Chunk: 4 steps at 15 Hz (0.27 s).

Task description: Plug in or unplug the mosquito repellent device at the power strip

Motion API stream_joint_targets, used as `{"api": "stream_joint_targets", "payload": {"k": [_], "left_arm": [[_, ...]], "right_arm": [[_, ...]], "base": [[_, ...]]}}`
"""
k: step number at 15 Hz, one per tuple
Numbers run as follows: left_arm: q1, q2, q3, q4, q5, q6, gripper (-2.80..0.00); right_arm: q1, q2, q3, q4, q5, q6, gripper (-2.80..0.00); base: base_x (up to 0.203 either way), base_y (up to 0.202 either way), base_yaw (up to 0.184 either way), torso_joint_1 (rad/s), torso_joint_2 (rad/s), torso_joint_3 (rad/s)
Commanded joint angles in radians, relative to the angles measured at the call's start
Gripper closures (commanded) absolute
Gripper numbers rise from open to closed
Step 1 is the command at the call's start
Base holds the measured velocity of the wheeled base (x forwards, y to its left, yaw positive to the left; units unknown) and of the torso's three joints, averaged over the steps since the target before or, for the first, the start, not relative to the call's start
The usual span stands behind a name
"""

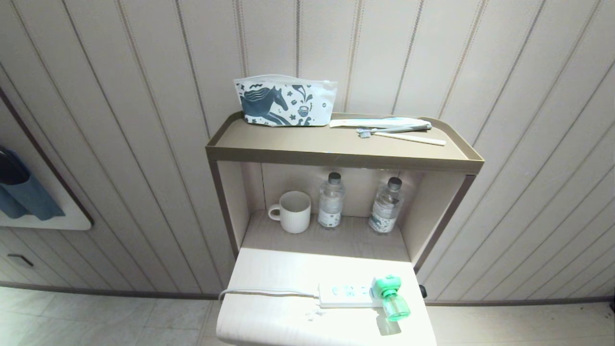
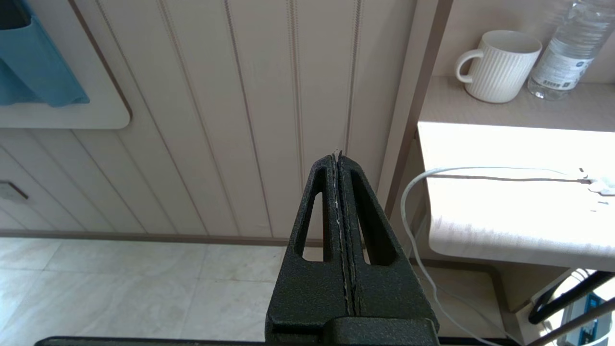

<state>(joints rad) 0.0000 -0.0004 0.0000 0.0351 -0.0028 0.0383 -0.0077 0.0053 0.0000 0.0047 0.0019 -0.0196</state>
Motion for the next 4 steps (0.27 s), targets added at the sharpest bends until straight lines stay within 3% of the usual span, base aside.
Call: {"api": "stream_joint_targets", "payload": {"k": [1,4], "left_arm": [[0.000,0.000,0.000,0.000,0.000,0.000,0.00],[0.000,0.000,0.000,0.000,0.000,0.000,0.00]], "right_arm": [[-0.001,0.001,0.000,0.000,-0.002,0.001,0.00],[0.000,-0.001,0.000,0.000,-0.002,0.003,0.00]], "base": [[0.000,0.000,0.000,0.000,0.00,0.000],[0.000,0.000,0.000,0.000,0.00,0.000]]}}
